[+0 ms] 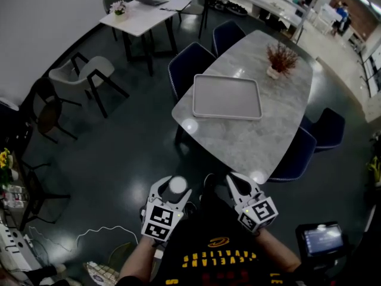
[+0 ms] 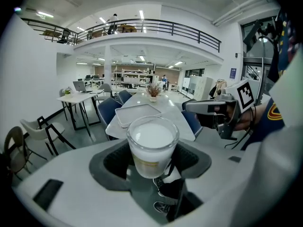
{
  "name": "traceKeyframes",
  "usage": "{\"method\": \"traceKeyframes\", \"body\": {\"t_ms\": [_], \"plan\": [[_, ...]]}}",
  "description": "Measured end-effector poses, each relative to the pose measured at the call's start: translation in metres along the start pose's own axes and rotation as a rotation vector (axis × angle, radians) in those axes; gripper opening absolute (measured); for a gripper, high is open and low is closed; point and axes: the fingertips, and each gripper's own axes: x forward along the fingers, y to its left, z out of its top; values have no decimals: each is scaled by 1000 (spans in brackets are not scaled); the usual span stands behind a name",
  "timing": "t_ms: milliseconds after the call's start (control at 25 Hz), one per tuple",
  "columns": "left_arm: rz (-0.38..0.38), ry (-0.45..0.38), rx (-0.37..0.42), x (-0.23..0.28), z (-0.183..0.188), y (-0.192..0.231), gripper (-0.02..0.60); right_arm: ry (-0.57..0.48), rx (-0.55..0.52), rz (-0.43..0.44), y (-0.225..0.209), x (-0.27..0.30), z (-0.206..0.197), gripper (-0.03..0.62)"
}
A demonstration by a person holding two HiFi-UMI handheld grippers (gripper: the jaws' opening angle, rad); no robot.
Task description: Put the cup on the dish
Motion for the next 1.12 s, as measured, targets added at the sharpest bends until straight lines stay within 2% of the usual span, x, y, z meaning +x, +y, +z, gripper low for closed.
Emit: {"method": "traceKeyframes", "body": {"t_ms": [240, 560, 1000, 1120], "plan": [[15, 0, -3, 26, 14, 32, 261, -9, 16, 21, -20, 43, 6, 3], [43, 9, 20, 87, 54, 68, 259, -41, 30, 15, -87, 91, 35, 3], [42, 32, 66, 159, 108, 79, 261, -66, 54, -25, -175, 108, 60, 3], [36, 21, 53, 174, 119, 86, 261, -62, 58, -36, -187, 110, 65, 4]]}}
